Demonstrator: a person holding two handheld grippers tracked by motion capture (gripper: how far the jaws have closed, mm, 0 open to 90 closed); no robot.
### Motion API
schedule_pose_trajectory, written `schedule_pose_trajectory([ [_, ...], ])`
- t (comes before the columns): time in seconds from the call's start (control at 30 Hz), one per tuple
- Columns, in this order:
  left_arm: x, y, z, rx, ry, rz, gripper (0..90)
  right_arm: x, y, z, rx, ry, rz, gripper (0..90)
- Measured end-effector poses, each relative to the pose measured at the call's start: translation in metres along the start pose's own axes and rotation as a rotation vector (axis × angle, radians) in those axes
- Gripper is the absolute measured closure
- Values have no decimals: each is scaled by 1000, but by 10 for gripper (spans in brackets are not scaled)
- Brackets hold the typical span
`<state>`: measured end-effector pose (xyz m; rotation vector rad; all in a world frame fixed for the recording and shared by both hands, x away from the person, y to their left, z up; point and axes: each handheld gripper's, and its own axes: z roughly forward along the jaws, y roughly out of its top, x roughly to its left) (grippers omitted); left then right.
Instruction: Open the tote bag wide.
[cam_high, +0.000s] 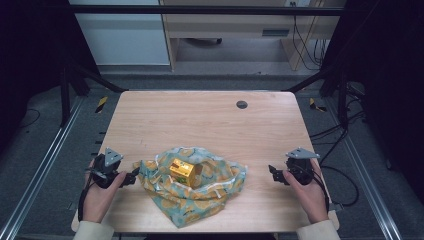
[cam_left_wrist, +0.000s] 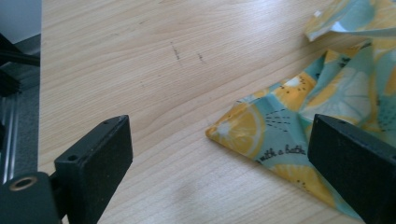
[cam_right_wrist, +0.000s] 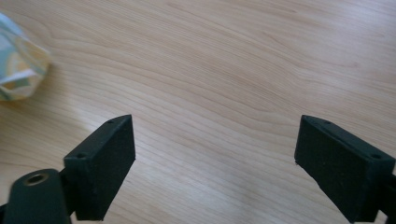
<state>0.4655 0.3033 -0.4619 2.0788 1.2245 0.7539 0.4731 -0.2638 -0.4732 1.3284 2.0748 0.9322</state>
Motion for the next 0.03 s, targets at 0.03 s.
schedule_pose_trajectory([
  [0.03, -1, 1, 1, 6, 4, 9, 70, -1, -1, 0, 1, -5, -2, 133],
])
